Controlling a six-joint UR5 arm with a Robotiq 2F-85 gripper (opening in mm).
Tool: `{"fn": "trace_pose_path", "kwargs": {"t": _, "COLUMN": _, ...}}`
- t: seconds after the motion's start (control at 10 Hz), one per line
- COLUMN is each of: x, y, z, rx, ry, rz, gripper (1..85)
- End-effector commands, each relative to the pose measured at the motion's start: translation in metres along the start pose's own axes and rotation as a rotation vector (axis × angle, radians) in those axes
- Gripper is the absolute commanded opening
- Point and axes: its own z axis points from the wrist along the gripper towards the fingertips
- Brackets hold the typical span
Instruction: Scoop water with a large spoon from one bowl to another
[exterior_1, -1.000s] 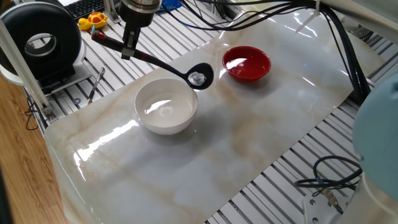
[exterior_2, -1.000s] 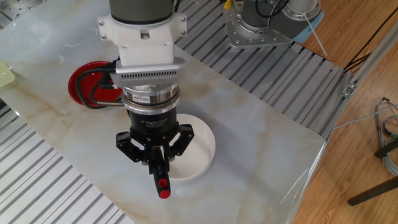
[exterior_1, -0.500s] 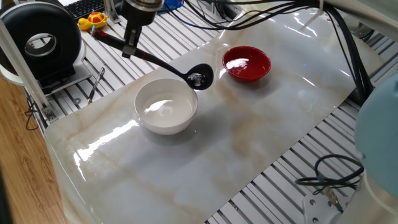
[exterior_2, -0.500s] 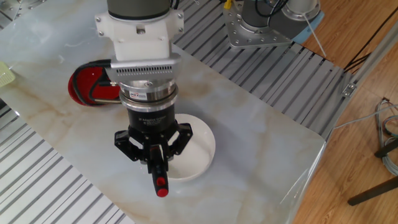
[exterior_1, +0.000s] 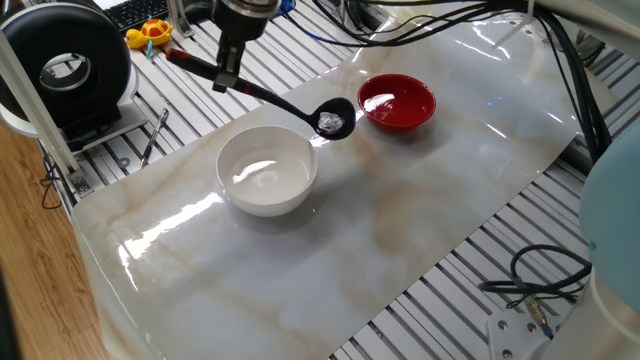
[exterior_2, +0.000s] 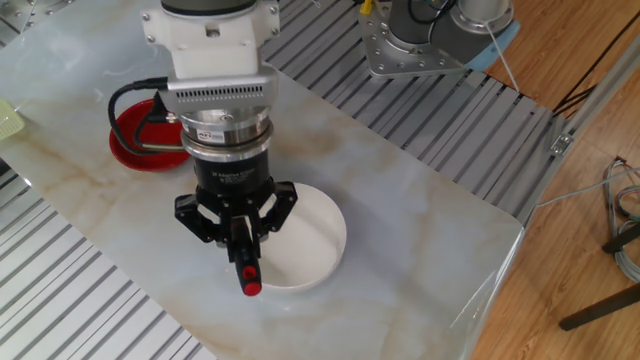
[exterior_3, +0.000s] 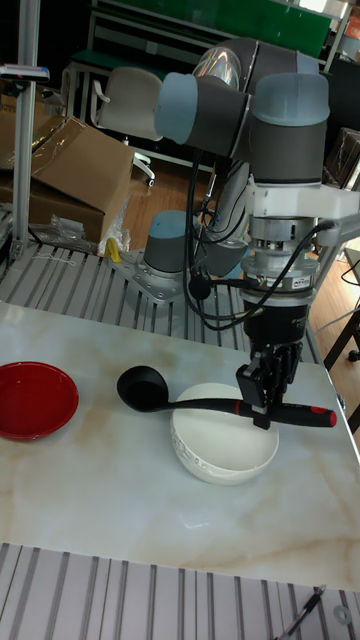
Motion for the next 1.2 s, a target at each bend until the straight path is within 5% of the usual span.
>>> {"fn": "trace_pose_path", "kwargs": {"t": 0.0, "x": 0.001, "y": -0.003, "z": -0.002, "rx": 0.001, "ry": -0.019, "rz": 0.019, "gripper": 1.3}}
{"fn": "trace_pose_path", "kwargs": {"t": 0.6, "x": -0.001, "y": -0.005, "z": -0.002, "rx": 0.008, "ry": -0.030, "rz": 0.049, "gripper": 1.3}}
{"fn": "trace_pose_path", "kwargs": {"t": 1.1, "x": 0.025, "y": -0.013, "z": -0.012, "rx": -0.009, "ry": 0.005, "rz": 0.003, "gripper": 1.3}}
